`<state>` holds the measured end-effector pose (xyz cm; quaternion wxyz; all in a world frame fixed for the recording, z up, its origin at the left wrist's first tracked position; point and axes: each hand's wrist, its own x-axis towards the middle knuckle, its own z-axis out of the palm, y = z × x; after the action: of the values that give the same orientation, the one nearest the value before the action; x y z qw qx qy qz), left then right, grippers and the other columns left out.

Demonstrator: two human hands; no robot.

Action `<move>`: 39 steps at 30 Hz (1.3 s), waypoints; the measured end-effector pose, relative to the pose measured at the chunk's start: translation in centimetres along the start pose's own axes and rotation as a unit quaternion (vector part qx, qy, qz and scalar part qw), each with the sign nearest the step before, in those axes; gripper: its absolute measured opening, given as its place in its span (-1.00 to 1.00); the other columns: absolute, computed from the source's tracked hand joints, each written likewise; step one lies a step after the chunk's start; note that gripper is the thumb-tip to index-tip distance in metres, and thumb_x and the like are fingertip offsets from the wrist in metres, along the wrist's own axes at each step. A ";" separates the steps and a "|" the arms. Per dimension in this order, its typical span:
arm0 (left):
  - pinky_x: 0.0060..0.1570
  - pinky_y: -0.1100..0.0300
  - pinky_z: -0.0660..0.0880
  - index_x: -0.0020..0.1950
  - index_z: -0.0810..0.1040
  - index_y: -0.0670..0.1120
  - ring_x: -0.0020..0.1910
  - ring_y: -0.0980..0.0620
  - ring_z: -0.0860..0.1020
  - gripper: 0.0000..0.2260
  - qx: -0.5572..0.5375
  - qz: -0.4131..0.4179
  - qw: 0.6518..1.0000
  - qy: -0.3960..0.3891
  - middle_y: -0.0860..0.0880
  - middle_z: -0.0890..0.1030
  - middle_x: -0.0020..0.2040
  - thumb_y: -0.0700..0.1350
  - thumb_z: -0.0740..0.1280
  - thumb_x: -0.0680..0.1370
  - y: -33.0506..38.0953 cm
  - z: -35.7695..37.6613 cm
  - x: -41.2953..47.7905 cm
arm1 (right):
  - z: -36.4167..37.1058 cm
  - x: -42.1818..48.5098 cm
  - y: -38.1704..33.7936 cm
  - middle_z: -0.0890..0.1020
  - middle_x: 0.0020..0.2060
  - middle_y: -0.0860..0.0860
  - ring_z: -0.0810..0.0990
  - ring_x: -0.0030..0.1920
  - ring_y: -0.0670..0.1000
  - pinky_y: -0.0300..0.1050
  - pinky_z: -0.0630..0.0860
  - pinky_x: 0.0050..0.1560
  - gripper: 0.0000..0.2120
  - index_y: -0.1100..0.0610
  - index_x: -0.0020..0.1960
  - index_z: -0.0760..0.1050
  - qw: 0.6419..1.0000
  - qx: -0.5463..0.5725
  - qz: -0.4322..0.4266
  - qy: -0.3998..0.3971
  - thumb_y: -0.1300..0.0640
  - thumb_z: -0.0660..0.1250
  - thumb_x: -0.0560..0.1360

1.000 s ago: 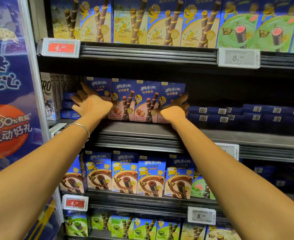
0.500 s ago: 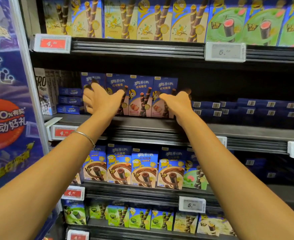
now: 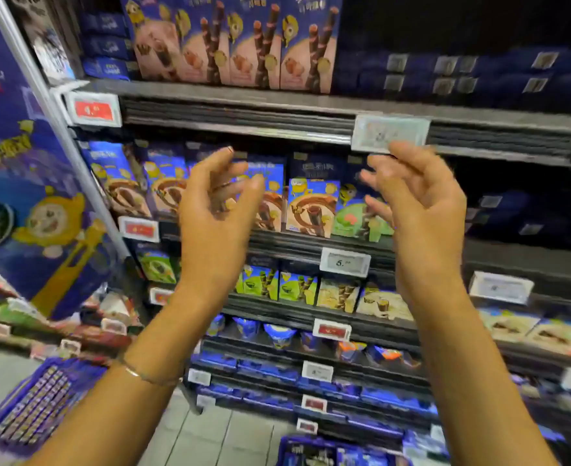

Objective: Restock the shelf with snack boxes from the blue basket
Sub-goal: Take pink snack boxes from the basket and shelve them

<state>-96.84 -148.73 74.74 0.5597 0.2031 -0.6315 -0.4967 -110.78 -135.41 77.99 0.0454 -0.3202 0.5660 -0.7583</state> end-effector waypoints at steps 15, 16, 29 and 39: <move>-0.13 0.37 0.58 0.10 0.56 -0.10 -0.09 0.13 0.61 -0.86 0.167 -0.488 0.839 -0.175 0.07 0.64 -0.07 -0.28 0.45 0.62 -20.9 -5.3 -36.1 | -19.8 -31.6 22.7 0.65 -0.18 0.14 0.58 -0.21 0.04 -0.14 0.49 -0.18 -0.91 0.29 -0.03 0.59 0.852 -0.240 0.461 0.057 0.25 0.40 0.55; -0.20 0.42 0.56 0.14 0.55 -0.09 -0.04 0.11 0.63 -0.86 0.165 -0.509 0.828 -0.170 0.06 0.63 -0.01 -0.23 0.45 0.63 -21.5 -5.3 -37.8 | -21.2 -33.2 24.0 0.68 -0.17 0.07 0.64 -0.23 0.01 -0.13 0.52 -0.22 -0.94 0.15 -0.05 0.59 0.838 -0.242 0.485 0.058 0.16 0.42 0.56; 0.14 0.01 0.55 0.12 0.59 -0.09 0.06 -0.01 0.62 -0.93 0.131 -0.580 0.783 -0.181 -0.01 0.66 0.06 -0.15 0.43 0.65 -47.9 0.3 -61.1 | -34.2 -52.9 60.4 0.58 0.22 0.13 0.50 0.25 0.23 0.11 0.44 0.27 -0.40 0.17 0.37 0.47 0.734 -0.562 0.323 -0.204 0.02 0.48 0.38; -0.05 0.00 0.59 -0.15 0.64 0.02 -0.05 -0.07 0.62 -0.76 0.062 -0.490 0.855 -0.158 -0.09 0.68 -0.10 -0.25 0.34 0.65 -58.9 2.7 -68.0 | -36.9 -59.4 73.2 0.57 0.19 -0.02 0.50 0.24 0.19 0.29 -0.01 0.40 -0.25 -0.04 0.27 0.54 0.684 -0.687 0.087 -0.230 -0.40 0.45 0.19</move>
<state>-97.15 -117.43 -9.66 0.1226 0.4390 -0.5598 -0.6920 -105.17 -105.17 -18.50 0.0078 -0.3752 0.9254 -0.0525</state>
